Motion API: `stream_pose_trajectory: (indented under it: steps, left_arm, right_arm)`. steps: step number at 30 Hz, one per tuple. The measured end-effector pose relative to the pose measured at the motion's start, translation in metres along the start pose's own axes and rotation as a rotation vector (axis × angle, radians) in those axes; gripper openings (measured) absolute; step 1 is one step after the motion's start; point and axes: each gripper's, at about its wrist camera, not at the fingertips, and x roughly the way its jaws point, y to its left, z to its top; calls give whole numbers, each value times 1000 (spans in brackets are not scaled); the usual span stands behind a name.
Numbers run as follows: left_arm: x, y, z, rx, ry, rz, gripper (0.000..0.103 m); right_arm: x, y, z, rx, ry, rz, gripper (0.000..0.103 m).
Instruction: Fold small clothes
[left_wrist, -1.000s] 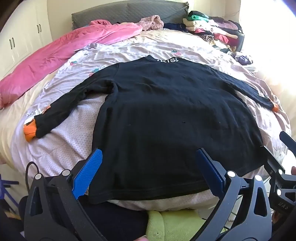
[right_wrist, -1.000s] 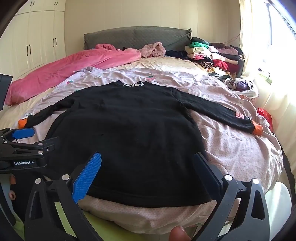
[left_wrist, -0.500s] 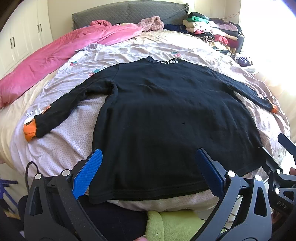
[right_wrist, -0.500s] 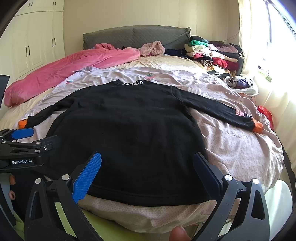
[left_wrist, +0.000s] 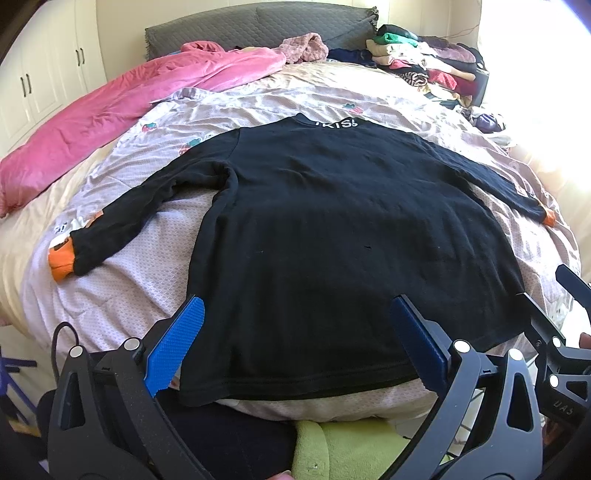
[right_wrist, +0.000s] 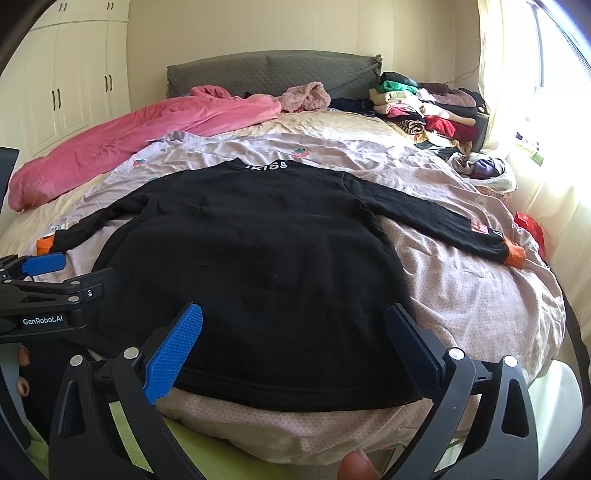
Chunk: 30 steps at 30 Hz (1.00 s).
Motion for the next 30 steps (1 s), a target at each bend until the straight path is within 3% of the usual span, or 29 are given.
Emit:
stream_pose_trajectory:
  steps: [30]
  left_arm:
    - [4, 4, 7, 13, -1, -19, 95]
  right_arm:
    - [2, -1, 7, 17, -4, 3, 99]
